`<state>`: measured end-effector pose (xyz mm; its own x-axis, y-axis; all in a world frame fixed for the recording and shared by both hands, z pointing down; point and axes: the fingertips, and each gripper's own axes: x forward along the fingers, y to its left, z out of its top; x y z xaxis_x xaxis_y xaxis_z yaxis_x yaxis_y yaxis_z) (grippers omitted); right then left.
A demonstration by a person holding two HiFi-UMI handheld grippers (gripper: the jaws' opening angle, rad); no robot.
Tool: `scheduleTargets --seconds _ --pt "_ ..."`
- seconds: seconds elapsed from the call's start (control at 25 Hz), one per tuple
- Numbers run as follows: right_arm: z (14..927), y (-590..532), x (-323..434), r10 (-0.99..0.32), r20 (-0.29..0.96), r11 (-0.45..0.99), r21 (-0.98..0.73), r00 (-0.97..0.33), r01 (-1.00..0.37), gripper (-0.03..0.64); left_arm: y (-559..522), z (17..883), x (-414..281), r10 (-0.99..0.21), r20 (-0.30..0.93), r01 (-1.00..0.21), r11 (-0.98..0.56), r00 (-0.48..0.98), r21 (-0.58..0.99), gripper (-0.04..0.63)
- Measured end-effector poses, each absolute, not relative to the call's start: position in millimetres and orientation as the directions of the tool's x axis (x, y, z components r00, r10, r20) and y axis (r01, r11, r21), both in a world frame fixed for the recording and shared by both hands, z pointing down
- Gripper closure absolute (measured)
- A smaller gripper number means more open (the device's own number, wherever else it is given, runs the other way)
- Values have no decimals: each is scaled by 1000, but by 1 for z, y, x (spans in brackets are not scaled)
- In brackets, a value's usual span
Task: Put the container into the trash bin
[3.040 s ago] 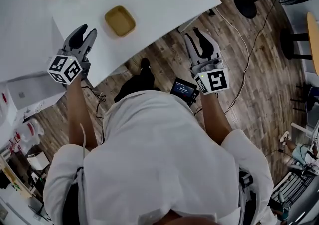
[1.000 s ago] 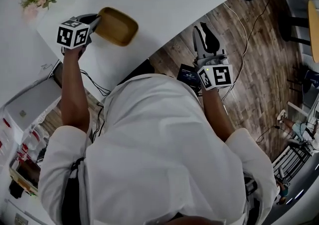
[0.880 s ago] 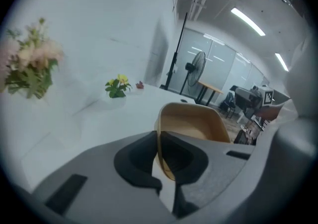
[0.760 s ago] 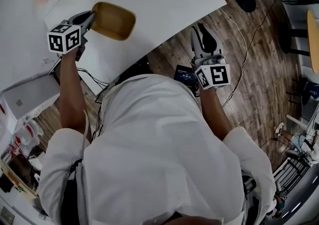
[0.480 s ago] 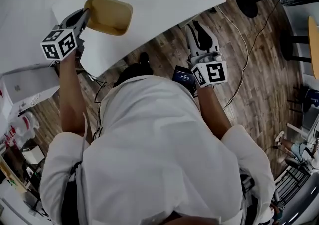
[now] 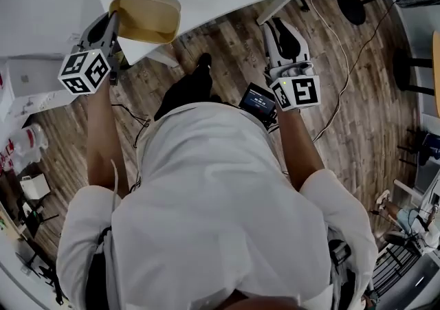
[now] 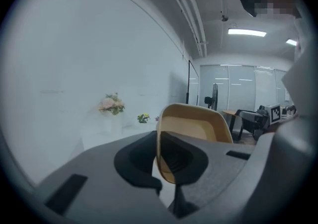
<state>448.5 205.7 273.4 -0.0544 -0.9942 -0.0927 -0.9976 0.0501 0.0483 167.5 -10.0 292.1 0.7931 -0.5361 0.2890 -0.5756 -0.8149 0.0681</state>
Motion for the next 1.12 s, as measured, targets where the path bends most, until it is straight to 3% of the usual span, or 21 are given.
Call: scheduleTargets --seconds 0.48,0.8,1.12 --pt "270 164 342 -952 -124 280 31 -281 -960 518 34 284 19 -791 173 -806 -592 587 26 572" --pt "279 116 269 -911 -92 401 27 -401 -916 520 35 305 -76 -847 202 -870 -487 492 77 571" --pt "295 49 204 -903 -41 427 20 -427 -904 525 -15 335 -152 -850 240 -883 -447 468 141 571"
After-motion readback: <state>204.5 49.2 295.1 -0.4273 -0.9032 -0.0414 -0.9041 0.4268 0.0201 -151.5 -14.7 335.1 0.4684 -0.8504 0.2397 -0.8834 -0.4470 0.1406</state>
